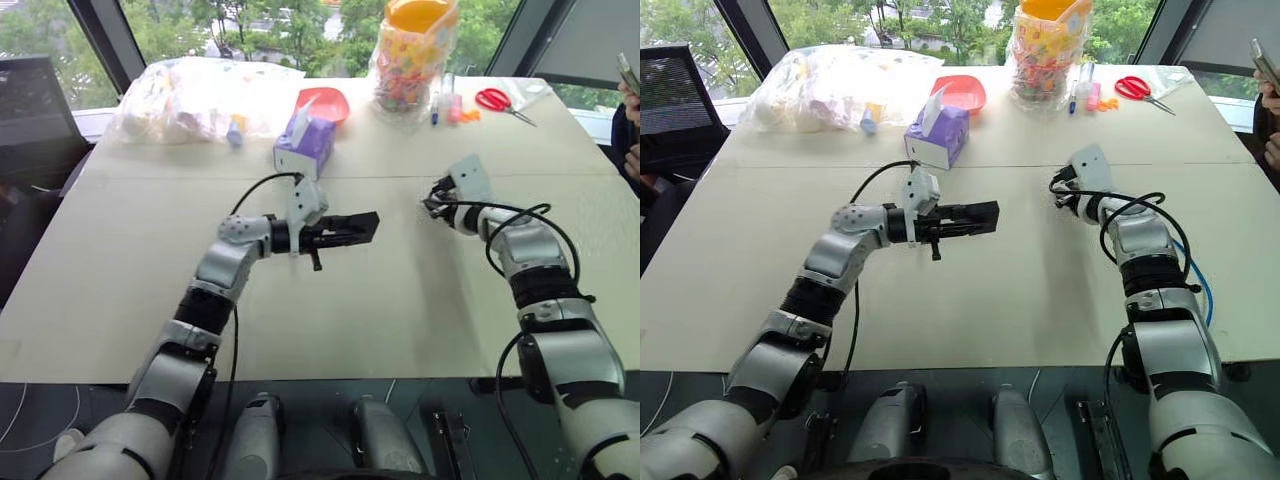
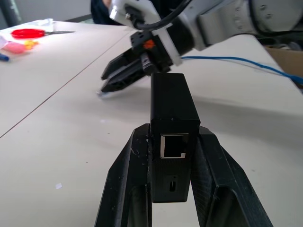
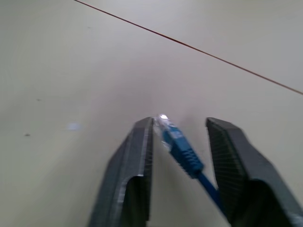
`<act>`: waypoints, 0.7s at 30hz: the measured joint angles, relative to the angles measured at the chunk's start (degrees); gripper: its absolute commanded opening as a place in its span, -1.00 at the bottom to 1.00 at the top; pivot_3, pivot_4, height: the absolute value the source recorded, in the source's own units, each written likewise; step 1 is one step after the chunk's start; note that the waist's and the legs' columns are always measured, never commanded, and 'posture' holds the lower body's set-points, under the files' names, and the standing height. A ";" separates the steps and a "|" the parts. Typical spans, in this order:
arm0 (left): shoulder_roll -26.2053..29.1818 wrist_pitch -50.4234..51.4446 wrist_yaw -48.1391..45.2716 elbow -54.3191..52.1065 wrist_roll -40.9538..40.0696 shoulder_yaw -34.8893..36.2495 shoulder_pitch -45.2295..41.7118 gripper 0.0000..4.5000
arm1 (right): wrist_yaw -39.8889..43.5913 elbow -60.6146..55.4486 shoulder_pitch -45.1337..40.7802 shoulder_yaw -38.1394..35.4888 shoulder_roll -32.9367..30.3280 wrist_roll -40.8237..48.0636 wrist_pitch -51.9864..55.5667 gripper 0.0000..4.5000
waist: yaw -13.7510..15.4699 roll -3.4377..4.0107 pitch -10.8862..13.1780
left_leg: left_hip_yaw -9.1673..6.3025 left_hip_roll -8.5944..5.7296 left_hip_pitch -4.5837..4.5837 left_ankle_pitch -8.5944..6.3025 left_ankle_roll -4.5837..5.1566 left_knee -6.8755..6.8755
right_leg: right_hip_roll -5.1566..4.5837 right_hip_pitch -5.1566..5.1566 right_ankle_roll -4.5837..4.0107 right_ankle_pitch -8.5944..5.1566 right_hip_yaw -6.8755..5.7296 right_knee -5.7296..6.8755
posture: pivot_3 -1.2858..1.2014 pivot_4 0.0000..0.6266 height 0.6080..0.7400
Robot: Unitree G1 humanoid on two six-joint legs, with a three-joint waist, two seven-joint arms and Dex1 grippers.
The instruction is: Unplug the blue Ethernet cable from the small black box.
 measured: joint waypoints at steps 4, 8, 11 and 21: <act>-1.44 -2.72 2.24 4.57 1.36 0.06 0.08 -0.77 | 2.74 -10.73 5.13 0.01 1.42 2.59 6.23 0.96 | 0.17 0.01 0.00 | 0.00 -0.01 -0.01 0.00 0.00 0.03 | -0.01 0.02 0.01 0.01 -0.01 0.01 | 0.03 -0.52 0.92; -1.07 -4.12 2.38 6.28 2.17 0.11 0.16 -0.77 | 2.94 -19.57 7.11 -2.32 0.61 5.22 12.41 0.96 | 0.32 0.01 0.00 | -0.01 -0.05 -0.02 0.00 0.00 0.06 | -0.05 0.04 0.05 0.03 -0.01 0.01 | 0.03 -0.52 0.92; -0.90 -5.06 2.54 7.00 2.54 0.15 1.08 -0.77 | 2.87 -33.15 9.47 -7.17 -0.82 10.49 19.54 0.96 | 0.30 0.01 0.00 | -0.05 -0.04 -0.02 -0.01 0.00 0.01 | -0.03 0.04 0.05 0.03 -0.02 -0.01 | 0.03 -0.52 0.92; -1.53 -10.33 6.59 12.79 4.47 1.74 3.67 0.35 | 1.85 -57.10 28.31 -8.22 -2.43 16.27 29.28 1.00 | 0.05 0.01 -0.03 | -0.14 -0.04 0.04 -0.01 0.01 0.10 | -0.01 0.14 0.04 0.04 -0.04 -0.01 | 0.03 -0.52 0.92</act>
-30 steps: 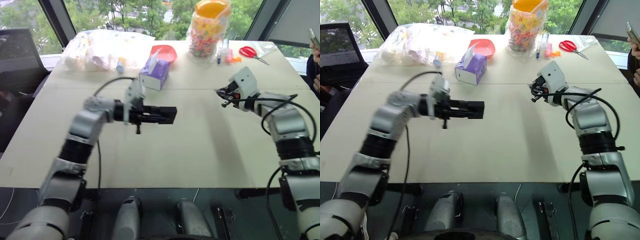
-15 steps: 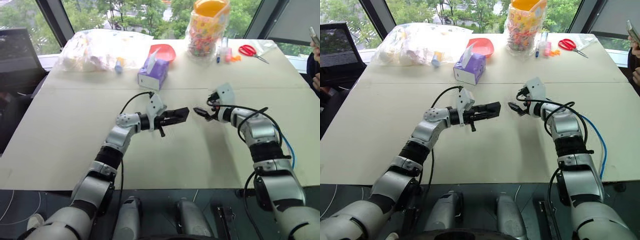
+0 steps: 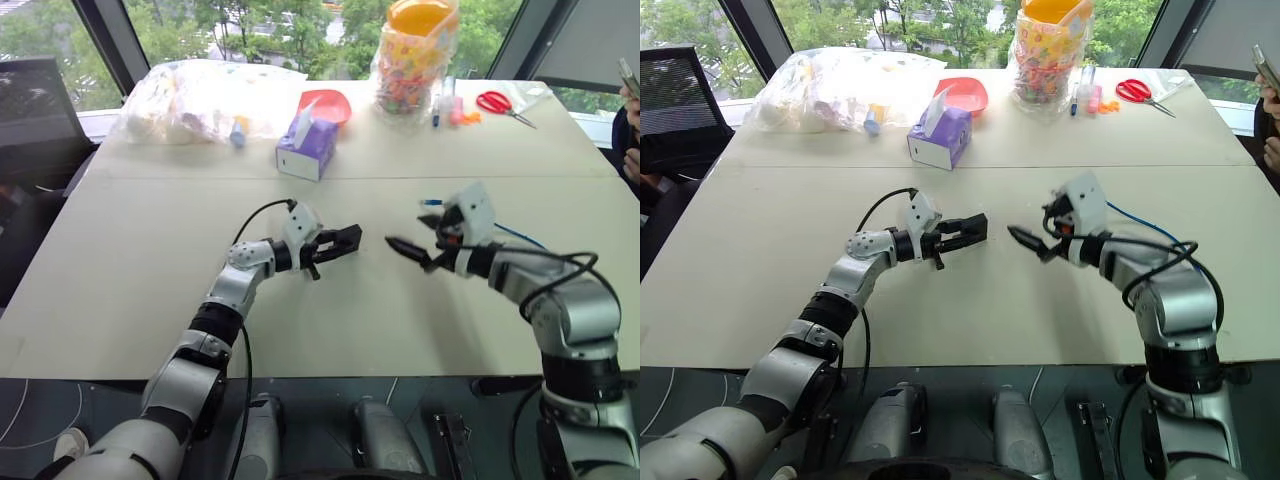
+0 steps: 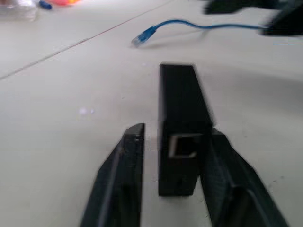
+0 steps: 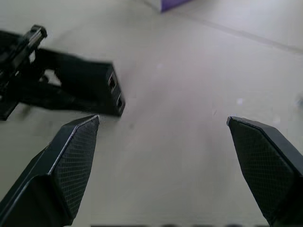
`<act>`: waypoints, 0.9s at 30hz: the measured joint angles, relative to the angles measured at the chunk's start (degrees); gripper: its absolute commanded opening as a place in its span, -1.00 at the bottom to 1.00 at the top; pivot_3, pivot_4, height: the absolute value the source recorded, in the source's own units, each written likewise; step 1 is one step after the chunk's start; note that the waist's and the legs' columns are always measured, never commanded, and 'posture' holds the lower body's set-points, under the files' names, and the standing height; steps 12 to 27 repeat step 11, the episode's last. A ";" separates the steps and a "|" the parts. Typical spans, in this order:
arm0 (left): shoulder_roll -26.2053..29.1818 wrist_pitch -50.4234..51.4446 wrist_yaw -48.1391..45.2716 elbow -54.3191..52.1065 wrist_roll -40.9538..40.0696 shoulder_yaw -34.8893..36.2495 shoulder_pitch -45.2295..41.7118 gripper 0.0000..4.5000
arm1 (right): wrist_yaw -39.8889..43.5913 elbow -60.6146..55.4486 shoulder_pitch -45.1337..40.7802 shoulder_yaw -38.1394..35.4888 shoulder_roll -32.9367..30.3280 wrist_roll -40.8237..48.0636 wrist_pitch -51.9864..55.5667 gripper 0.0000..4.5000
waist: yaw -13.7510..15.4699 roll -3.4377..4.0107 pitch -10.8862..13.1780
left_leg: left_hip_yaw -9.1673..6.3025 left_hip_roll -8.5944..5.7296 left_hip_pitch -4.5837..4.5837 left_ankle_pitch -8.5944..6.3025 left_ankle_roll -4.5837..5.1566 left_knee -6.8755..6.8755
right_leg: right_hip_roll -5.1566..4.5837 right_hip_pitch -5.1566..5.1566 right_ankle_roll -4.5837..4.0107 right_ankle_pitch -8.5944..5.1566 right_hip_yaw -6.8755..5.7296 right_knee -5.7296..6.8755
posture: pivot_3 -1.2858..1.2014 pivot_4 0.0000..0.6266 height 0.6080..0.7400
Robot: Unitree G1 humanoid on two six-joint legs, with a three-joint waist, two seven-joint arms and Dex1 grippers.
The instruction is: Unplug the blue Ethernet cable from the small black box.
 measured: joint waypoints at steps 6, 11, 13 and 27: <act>1.95 -0.18 0.58 -2.68 -0.63 2.31 2.30 0.98 | 2.06 -7.09 8.36 -0.56 -3.81 2.57 1.09 1.00 | -0.05 0.00 -0.01 | -0.03 0.01 0.02 0.00 0.00 -0.01 | 0.02 0.03 0.00 0.00 -0.01 0.00 | 0.03 -0.52 0.92; 8.16 4.93 -1.59 -10.57 -2.14 4.19 6.60 0.98 | 2.81 -8.13 12.05 -3.97 -5.51 4.66 1.44 1.00 | 0.06 0.00 0.00 | -0.04 0.01 0.04 0.00 0.00 -0.03 | 0.03 0.05 0.00 0.00 -0.02 0.00 | 0.03 -0.52 0.92; 8.16 4.93 -1.59 -10.57 -2.14 4.19 6.60 0.98 | 2.81 -8.13 12.05 -3.97 -5.51 4.66 1.44 1.00 | 0.06 0.00 0.00 | -0.04 0.01 0.04 0.00 0.00 -0.03 | 0.03 0.05 0.00 0.00 -0.02 0.00 | 0.03 -0.52 0.92; 8.16 4.93 -1.59 -10.57 -2.14 4.19 6.60 0.98 | 2.81 -8.13 12.05 -3.97 -5.51 4.66 1.44 1.00 | 0.06 0.00 0.00 | -0.04 0.01 0.04 0.00 0.00 -0.03 | 0.03 0.05 0.00 0.00 -0.02 0.00 | 0.03 -0.52 0.92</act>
